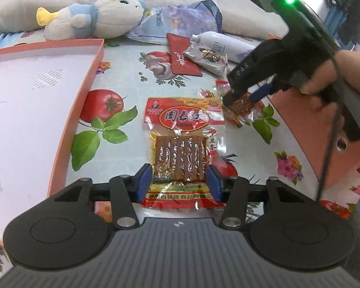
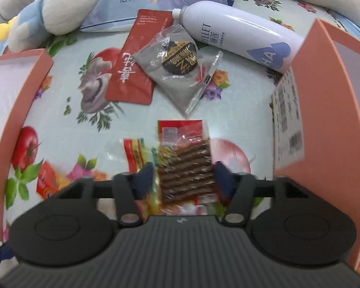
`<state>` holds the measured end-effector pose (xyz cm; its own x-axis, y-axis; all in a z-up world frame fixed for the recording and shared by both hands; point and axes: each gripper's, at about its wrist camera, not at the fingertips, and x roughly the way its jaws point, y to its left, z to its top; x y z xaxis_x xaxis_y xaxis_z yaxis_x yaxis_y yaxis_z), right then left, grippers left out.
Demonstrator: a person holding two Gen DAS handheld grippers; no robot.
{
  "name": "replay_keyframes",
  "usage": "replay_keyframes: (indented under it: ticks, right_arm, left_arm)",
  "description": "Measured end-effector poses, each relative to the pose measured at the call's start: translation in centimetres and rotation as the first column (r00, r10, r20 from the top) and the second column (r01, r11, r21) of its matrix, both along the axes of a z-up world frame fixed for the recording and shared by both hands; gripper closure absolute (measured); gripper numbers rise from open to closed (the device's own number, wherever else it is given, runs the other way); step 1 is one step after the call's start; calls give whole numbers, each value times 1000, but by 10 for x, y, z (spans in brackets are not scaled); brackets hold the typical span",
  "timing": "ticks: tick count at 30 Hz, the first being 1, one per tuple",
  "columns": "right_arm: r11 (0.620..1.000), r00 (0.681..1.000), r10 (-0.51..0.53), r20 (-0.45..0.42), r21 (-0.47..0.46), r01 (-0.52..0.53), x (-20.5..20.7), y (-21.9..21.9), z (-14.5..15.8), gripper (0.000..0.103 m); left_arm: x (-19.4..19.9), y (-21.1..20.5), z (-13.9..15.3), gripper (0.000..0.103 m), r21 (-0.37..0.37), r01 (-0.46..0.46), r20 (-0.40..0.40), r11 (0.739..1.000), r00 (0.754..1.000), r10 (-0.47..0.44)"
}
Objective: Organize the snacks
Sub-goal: 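Lift the red packet with left gripper while right holds the brown strip packet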
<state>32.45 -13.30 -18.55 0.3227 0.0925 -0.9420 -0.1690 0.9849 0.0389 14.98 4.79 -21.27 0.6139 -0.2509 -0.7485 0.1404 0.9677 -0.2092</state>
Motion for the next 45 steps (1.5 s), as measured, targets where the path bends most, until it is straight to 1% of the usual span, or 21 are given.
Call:
replay_keyframes:
  ticks: [2,7,8,9,10,13,14,21,24,26,28,30,31,32,33,34,35,37,41,43,45]
  right_arm:
    - [1000,1000,4,9,7,-4,-10,-1,1,51]
    - [999,997,33,69,10,-34,-42,-1,6,51]
    - [999,996,36,77,14,-37,-48,-2,7,51]
    - [999,995,41,90,14,-42,-54,-2,9,51]
    - [999,993,48,104,7,-49,-59,-2,9,51]
    - [998,990,59,132,18,-62,-73,-4,9,51]
    - [998,990,50,131,30,-54,-76,-6,8,51]
    - [995,987,20,160,91,-35,-105,-10,12,51]
    - [994,987,25,158,99,-41,-116,-10,11,51]
    - [998,981,37,191,52,-47,-123,-9,12,51]
    - [998,970,64,237,-20,-61,-128,-6,12,51]
    - [990,953,117,278,-110,-89,-133,-1,11,51]
    - [985,949,138,285,-136,-102,-134,1,10,51]
    - [984,950,145,275,-142,-108,-134,1,7,51]
    - [986,958,140,249,-124,-112,-132,0,3,51]
    - [989,963,130,235,-104,-108,-132,-2,0,51]
    - [988,961,132,243,-107,-109,-133,-1,0,51]
    - [986,959,144,245,-113,-119,-135,2,0,51]
    - [990,961,133,242,-87,-115,-137,1,-1,51]
    - [993,965,117,236,-61,-105,-135,-3,-1,51]
    - [994,967,105,233,-39,-99,-135,-6,-2,51]
  left_arm:
    - [-1,-1,0,50,0,-8,2,1000,1000,8]
    - [-3,0,1,55,-11,-27,-1,1000,1000,27]
    - [-4,0,2,64,-11,-28,1,1000,1000,28]
    - [-4,0,2,97,4,-39,1,999,999,39]
    - [-4,1,1,98,8,-49,-14,999,999,49]
    - [-3,13,-8,99,-56,-83,-48,995,996,81]
    - [-5,15,-9,99,-70,-92,-43,993,995,89]
    - [-11,18,-8,99,-89,-99,-62,991,994,93]
    - [-11,22,-9,99,-144,-103,-101,984,991,89]
    - [-12,27,-12,99,-204,-138,-128,969,985,113]
    - [-12,36,-15,98,-281,-193,-166,940,975,150]
    - [-10,44,-22,96,-368,-239,-216,899,962,168]
    - [-9,47,-25,92,-400,-259,-237,879,956,173]
    - [-8,50,-28,83,-440,-280,-258,853,950,179]
    - [-7,54,-30,69,-486,-299,-275,821,944,181]
    - [-6,56,-32,62,-528,-311,-286,790,941,180]
    - [-5,56,-33,54,-555,-321,-290,768,939,183]
    - [-1,55,-33,53,-567,-348,-311,747,930,197]
    - [8,57,-41,44,-633,-408,-368,658,906,207]
    - [10,57,-42,41,-655,-420,-380,629,902,206]
    - [12,56,-43,36,-680,-416,-378,604,904,198]
